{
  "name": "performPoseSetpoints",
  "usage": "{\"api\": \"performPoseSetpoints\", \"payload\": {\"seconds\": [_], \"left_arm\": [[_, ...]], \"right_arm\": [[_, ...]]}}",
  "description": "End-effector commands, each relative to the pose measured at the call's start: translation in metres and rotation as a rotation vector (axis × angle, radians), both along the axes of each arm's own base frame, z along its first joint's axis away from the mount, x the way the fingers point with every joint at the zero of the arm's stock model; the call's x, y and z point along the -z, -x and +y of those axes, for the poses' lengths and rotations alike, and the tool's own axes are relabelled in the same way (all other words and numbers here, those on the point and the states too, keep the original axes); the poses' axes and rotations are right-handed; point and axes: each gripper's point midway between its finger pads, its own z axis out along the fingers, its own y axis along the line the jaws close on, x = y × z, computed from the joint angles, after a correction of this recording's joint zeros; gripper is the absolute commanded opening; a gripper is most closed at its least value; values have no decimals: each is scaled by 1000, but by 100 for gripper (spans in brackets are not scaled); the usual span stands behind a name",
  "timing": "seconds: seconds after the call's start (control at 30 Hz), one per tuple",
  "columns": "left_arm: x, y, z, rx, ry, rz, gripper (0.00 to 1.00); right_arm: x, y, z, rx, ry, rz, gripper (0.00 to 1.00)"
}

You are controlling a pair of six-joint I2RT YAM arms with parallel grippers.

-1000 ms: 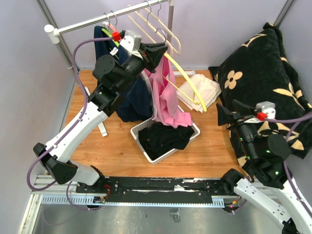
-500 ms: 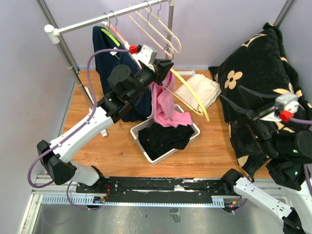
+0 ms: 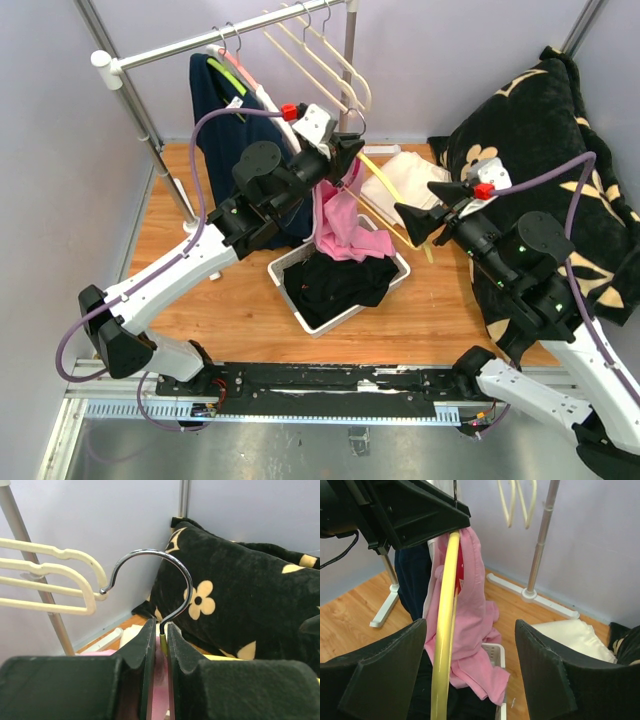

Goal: Remove the t-shirt from the hanger

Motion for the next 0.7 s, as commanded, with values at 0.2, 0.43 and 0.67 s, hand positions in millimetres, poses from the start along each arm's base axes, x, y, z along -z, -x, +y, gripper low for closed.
{"api": "performPoseSetpoints", "payload": {"seconds": [0.2,0.43,0.67], "left_arm": [[-17,8,-5,-21,7,-46,1],[-23,10,-6,-23,10,-56,1],[-33,11,-5,-26,25,-72,1]], "right_arm": [[1,4,19,-79,-23,41,68],[11,1,23,-82,-9,72,64],[20,0,26,-88,-3,95,58]]}}
